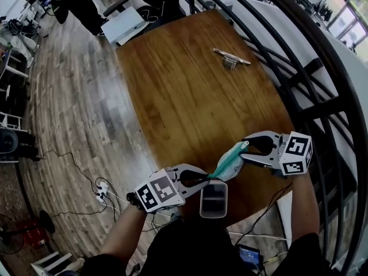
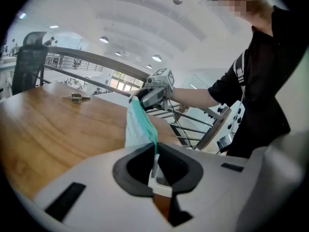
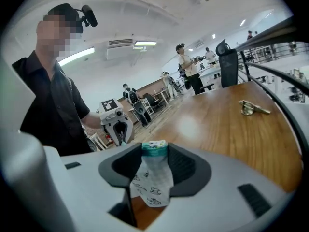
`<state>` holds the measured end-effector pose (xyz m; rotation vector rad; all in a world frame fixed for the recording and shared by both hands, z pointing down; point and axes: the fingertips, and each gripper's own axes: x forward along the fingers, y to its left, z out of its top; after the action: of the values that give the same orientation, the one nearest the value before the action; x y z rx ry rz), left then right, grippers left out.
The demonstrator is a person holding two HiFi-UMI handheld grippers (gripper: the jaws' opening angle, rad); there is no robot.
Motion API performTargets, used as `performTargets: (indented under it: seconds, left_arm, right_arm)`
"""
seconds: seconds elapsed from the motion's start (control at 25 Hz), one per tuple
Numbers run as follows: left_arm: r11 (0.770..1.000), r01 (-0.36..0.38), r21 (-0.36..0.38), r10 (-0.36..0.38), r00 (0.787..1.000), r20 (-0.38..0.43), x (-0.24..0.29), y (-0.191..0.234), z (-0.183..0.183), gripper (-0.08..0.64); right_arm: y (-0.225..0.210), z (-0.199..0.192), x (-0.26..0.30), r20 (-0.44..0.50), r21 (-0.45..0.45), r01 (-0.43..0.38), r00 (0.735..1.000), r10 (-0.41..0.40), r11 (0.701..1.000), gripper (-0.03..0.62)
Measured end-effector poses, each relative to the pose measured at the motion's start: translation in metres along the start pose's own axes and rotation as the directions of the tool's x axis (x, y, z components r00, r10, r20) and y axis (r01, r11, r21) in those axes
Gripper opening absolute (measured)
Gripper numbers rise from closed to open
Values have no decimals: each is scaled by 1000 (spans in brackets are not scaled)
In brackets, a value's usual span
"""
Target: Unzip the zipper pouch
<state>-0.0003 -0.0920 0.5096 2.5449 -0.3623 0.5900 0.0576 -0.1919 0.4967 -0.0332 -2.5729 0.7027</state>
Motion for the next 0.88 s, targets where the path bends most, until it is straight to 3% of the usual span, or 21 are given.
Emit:
performTargets:
  seconds: [0.48,0.72,0.88]
  left_arm:
    - [993,-118,-14,118,993,-7,-12,40,10,29]
    - [987,-162,-18,162,987,3,-12,49,17,29]
    - [986,-161,-43,161,987,8,-11,50,12,29]
  right_arm:
    - [36,-33,-25,84,0,171,982,-170,985,155]
    - [60,-45,-24,138,-26,318,940,-312,948,154]
    - [72,-51,-18,179,-45,430,891,-416,902,142]
